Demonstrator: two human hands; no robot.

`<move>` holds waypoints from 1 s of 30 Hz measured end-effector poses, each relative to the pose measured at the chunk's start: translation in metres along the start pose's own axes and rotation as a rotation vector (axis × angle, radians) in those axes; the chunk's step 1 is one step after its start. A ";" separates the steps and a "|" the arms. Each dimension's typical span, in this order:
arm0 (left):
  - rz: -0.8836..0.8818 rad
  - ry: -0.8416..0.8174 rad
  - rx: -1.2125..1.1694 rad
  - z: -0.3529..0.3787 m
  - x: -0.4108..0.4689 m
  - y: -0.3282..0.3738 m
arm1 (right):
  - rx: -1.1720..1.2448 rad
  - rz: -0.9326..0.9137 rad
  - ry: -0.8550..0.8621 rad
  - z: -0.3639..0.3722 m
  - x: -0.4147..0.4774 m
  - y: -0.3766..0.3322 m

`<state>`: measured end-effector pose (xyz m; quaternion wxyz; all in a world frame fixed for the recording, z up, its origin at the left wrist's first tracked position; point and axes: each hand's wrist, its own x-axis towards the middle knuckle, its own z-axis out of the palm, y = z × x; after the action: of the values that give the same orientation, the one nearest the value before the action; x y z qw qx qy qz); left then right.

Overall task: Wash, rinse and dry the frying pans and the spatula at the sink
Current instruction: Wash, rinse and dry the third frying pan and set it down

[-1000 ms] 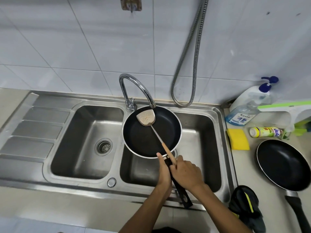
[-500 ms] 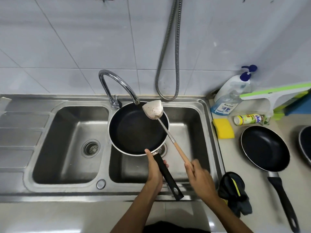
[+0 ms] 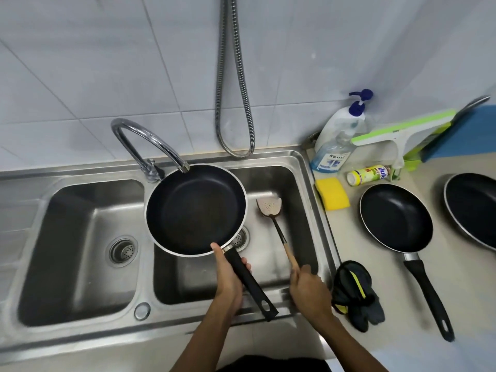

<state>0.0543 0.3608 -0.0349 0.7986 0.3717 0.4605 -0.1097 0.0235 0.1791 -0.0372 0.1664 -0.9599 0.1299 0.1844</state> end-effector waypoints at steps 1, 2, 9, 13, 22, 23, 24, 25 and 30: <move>-0.001 0.000 -0.001 0.000 0.000 0.000 | -0.011 0.023 -0.010 0.003 0.008 -0.006; -0.002 0.004 -0.001 0.000 0.000 0.000 | -0.020 0.029 -0.011 0.005 0.015 -0.011; -0.041 0.025 -0.014 0.001 0.001 0.000 | -0.116 0.050 0.021 0.010 0.039 -0.031; -0.040 0.026 -0.022 0.000 0.002 0.000 | -0.166 0.062 -0.012 0.015 0.041 -0.034; -0.034 0.000 -0.005 -0.004 0.007 -0.003 | -0.096 0.030 -0.070 0.023 0.048 -0.018; -0.029 -0.002 0.006 -0.006 0.008 -0.005 | -0.128 -0.026 -0.006 0.022 0.049 -0.018; -0.021 -0.003 0.015 -0.006 0.008 -0.006 | -0.168 -0.108 0.068 0.021 0.048 -0.020; -0.014 -0.008 0.027 -0.007 0.011 -0.007 | -0.159 -0.216 0.150 0.017 0.045 -0.026; -0.003 -0.030 0.100 -0.011 0.010 -0.007 | 0.440 -0.315 -0.277 0.001 0.006 -0.078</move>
<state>0.0490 0.3653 -0.0503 0.7858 0.4087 0.4428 -0.1396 0.0527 0.2494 -0.0193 0.4130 -0.8748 -0.0076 0.2531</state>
